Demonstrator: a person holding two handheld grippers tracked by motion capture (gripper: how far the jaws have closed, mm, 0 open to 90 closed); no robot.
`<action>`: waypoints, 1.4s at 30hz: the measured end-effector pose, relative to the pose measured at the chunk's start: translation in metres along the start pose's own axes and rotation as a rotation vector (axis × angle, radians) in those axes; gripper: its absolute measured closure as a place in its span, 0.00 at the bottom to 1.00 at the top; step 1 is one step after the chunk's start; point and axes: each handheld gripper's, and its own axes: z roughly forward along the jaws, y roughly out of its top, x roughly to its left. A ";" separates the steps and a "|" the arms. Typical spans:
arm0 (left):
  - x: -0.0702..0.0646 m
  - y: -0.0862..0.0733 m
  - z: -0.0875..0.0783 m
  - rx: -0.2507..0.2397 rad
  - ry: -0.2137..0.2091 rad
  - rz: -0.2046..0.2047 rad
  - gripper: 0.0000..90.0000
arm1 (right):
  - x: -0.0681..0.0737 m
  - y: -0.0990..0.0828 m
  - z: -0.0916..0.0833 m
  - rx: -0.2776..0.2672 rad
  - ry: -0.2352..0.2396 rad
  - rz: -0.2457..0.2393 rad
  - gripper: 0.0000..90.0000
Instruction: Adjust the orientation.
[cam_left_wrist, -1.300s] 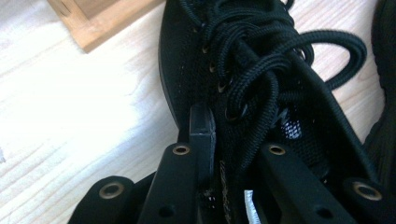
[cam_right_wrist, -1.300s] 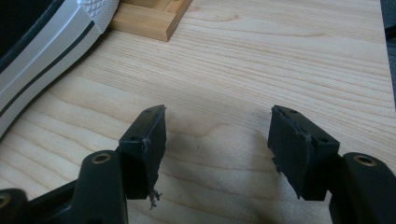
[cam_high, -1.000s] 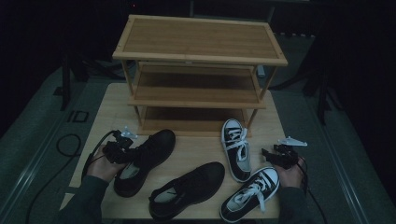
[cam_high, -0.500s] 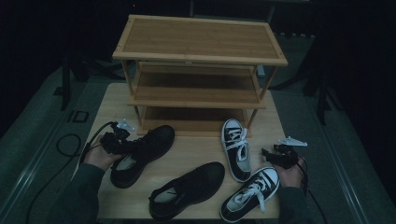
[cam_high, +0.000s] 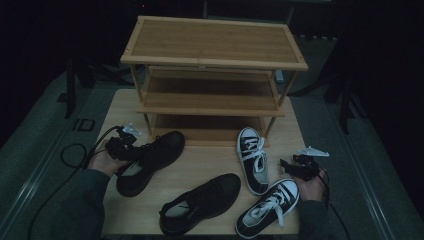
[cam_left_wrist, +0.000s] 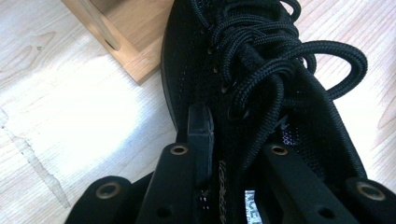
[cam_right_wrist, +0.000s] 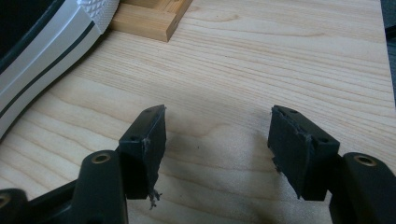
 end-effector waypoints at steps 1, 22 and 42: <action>0.000 0.000 0.000 0.000 -0.014 -0.009 0.88 | 0.000 0.000 0.000 0.000 0.000 0.000 0.41; -0.001 -0.003 -0.026 -0.075 -0.020 -0.075 0.57 | -0.001 0.000 0.000 0.000 0.005 0.005 0.40; -0.024 0.008 -0.055 -0.148 -0.036 -0.035 0.57 | -0.001 0.000 0.000 -0.001 0.016 0.006 0.40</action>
